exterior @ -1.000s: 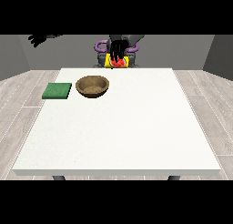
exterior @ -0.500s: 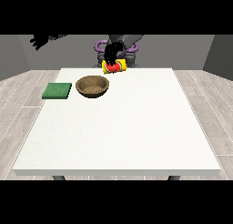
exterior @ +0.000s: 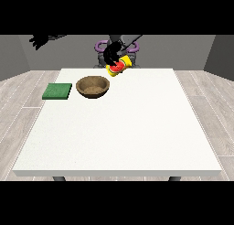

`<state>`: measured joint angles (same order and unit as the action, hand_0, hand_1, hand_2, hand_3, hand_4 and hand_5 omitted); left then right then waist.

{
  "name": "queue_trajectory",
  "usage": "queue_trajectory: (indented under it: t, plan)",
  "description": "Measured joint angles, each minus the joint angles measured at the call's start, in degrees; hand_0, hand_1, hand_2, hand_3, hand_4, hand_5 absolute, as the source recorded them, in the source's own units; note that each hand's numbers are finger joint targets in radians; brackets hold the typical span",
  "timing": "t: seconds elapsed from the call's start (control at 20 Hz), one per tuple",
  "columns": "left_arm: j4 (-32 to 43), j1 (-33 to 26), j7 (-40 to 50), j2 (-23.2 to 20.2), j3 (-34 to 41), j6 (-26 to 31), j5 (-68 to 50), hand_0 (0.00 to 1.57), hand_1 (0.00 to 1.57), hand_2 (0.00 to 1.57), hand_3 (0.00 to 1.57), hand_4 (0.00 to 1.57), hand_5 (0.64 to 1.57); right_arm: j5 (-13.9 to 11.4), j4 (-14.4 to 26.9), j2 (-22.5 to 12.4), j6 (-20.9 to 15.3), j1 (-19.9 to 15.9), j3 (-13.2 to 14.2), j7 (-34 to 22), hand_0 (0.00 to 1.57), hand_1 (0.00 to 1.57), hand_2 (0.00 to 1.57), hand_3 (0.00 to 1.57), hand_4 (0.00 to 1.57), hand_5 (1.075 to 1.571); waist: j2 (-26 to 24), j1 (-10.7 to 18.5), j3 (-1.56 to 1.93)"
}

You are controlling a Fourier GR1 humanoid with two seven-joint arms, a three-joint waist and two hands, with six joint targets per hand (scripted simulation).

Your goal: Pick the cup and pour the ball into the bowl, then pick the bowl and place it on the pad

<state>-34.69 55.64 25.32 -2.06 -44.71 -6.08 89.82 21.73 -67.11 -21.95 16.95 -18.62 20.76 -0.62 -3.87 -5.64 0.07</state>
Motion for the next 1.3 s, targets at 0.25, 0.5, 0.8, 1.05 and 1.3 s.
queue_trajectory:
  t: [0.25,0.5,0.8,1.05,1.3]
  plan:
    - [-1.0,1.1,-2.8,-0.1,-0.1,4.5,3.3,1.52,1.52,1.57,1.57,1.26,1.504,0.7,0.4,-0.7,0.0,0.3,0.6,-1.0,0.00,0.00,0.00,0.30,0.47,1.570,-1.0,0.8,-0.04]
    - [-2.3,0.8,-3.8,-0.1,1.0,5.9,6.6,1.52,1.52,1.57,1.57,1.29,1.487,1.1,0.1,-0.6,0.2,0.5,0.6,-0.8,0.00,0.00,0.00,0.24,0.51,1.569,0.2,1.0,-0.06]
    - [-7.7,-4.1,-4.5,-1.5,9.3,-1.5,-0.3,0.76,0.76,1.57,1.57,0.99,1.565,0.9,-0.1,-0.8,-1.2,1.7,1.4,-1.0,0.00,0.00,0.00,0.28,0.52,1.569,-0.1,4.5,-0.18]
    - [-12.9,-9.5,-7.4,-4.9,19.1,-10.0,-10.8,0.00,0.00,1.57,1.42,0.80,1.521,-0.1,-0.7,-0.1,-4.0,3.2,1.5,-1.8,0.00,0.00,0.00,0.00,0.54,1.568,-1.7,8.9,-0.24]
    - [-17.6,-19.0,-12.4,-1.5,26.8,-16.1,-27.0,0.79,0.79,0.49,0.00,0.90,1.541,-0.2,-1.9,1.3,-5.5,3.0,1.5,-1.0,0.00,0.00,0.00,0.24,0.58,1.563,1.0,10.8,-0.64]
